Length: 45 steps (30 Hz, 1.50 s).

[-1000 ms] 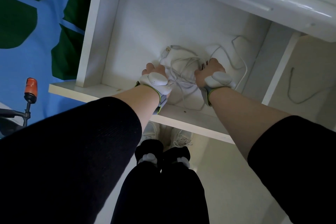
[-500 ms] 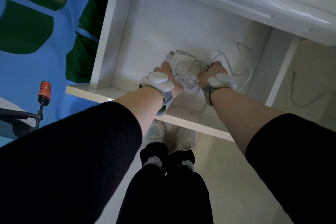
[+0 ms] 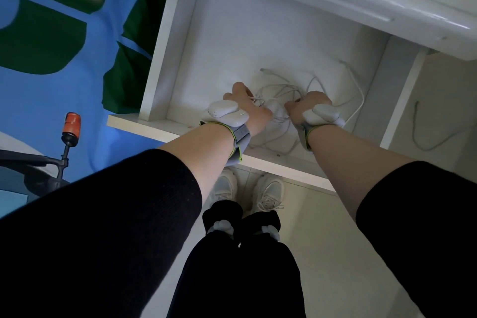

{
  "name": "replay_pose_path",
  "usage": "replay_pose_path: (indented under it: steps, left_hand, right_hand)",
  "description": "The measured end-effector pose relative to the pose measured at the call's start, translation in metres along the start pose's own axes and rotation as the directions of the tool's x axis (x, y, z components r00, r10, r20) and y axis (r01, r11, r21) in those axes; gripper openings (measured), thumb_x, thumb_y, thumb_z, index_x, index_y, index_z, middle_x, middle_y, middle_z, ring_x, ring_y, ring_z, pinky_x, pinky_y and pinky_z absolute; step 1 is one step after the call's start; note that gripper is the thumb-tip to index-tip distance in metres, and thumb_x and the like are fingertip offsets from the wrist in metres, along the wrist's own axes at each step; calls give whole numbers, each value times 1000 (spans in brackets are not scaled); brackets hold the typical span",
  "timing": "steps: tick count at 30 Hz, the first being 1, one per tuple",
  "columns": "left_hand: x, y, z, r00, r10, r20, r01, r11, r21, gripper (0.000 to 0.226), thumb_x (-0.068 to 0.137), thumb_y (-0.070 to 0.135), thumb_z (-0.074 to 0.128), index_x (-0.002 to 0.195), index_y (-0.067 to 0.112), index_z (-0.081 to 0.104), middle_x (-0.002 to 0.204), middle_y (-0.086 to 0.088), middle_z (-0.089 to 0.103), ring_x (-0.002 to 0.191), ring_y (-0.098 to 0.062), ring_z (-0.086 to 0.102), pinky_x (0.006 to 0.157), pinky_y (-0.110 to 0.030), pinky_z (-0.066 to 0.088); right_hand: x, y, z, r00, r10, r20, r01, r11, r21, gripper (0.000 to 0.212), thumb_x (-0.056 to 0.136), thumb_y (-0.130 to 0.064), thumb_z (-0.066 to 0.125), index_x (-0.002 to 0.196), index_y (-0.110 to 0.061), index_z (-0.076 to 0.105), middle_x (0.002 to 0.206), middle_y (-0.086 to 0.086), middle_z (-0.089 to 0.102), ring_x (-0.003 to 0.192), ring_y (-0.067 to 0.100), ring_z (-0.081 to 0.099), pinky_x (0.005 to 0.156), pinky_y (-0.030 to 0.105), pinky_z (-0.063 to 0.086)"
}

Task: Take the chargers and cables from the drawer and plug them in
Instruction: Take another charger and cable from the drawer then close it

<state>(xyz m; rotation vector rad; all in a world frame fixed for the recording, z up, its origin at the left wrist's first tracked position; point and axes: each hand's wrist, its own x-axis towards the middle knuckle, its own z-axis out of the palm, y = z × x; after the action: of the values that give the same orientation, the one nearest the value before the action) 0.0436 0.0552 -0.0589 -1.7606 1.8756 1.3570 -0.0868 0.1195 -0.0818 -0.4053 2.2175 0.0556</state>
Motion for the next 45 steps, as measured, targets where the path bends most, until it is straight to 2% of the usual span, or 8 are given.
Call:
replay_pose_path:
  steps: [5, 8, 14, 22, 28, 34, 39, 45]
  left_hand:
    - [-15, 5, -6, 999, -14, 30, 17, 997, -72, 30, 69, 21, 58, 92, 18, 40, 91, -5, 51, 72, -22, 51, 62, -30, 44]
    - [-29, 9, -12, 999, -13, 51, 19, 993, -119, 37, 59, 26, 59, 91, 18, 41, 77, 2, 49, 61, -13, 46, 50, -25, 36]
    - [-47, 6, -18, 999, 31, -42, -35, 993, -114, 33, 64, 23, 62, 92, 20, 44, 75, 5, 51, 71, -26, 57, 68, -41, 57]
    - [-35, -13, -15, 998, 48, -45, -52, 993, -107, 32, 77, 13, 55, 109, 15, 51, 86, 1, 53, 66, -18, 51, 57, -22, 37]
    - [-25, -12, -18, 997, 72, 19, -70, 994, -79, 37, 84, 14, 52, 121, 17, 48, 85, 2, 52, 66, -18, 50, 59, -26, 39]
    - [-20, -13, -21, 997, 70, 45, -68, 997, -46, 44, 86, 12, 51, 129, 18, 44, 91, -1, 49, 77, -22, 49, 67, -28, 42]
    - [-14, -17, -22, 998, 49, 36, -47, 998, -47, 45, 85, 13, 51, 129, 20, 44, 88, 0, 49, 77, -23, 52, 68, -29, 46]
    - [-11, -19, -23, 997, 74, -7, -74, 997, -31, 47, 83, 12, 53, 129, 17, 43, 73, 10, 43, 70, -18, 50, 69, -29, 44]
  right_hand:
    - [-16, 3, -13, 1000, -13, 8, 13, 1000, 13, 24, 86, -30, 54, 77, -8, 50, 80, 7, 50, 76, 23, 47, 55, 26, 34]
    - [-32, 5, -23, 1000, 22, -10, -21, 998, 63, 25, 84, -30, 54, 67, -13, 44, 72, 2, 48, 77, 26, 49, 66, 29, 38]
    - [-53, 5, -31, 999, 38, -4, -38, 998, 53, 11, 91, -27, 44, 93, -18, 51, 95, 2, 52, 85, 26, 49, 75, 31, 34]
    - [-41, -4, -4, 999, 1, 37, -4, 997, 82, 12, 89, -27, 48, 92, -15, 49, 93, 3, 52, 84, 25, 50, 76, 31, 37]
    - [-23, -17, 15, 997, 16, 78, -13, 999, -34, 24, 86, -35, 54, 96, -14, 51, 98, 7, 53, 96, 30, 56, 88, 41, 48]
    - [-2, -20, 35, 997, -44, -57, 38, 995, -96, 19, 84, -23, 58, 71, -11, 50, 92, 10, 62, 92, 28, 64, 55, 24, 35]
    - [5, -23, 41, 992, -79, -95, 66, 988, -139, 31, 81, -19, 57, 56, -13, 38, 85, 10, 61, 86, 27, 65, 62, 25, 38]
    - [-3, -20, 27, 998, -60, -25, 58, 994, -93, 21, 80, -27, 61, 73, -9, 52, 83, 8, 55, 84, 28, 62, 65, 27, 39]
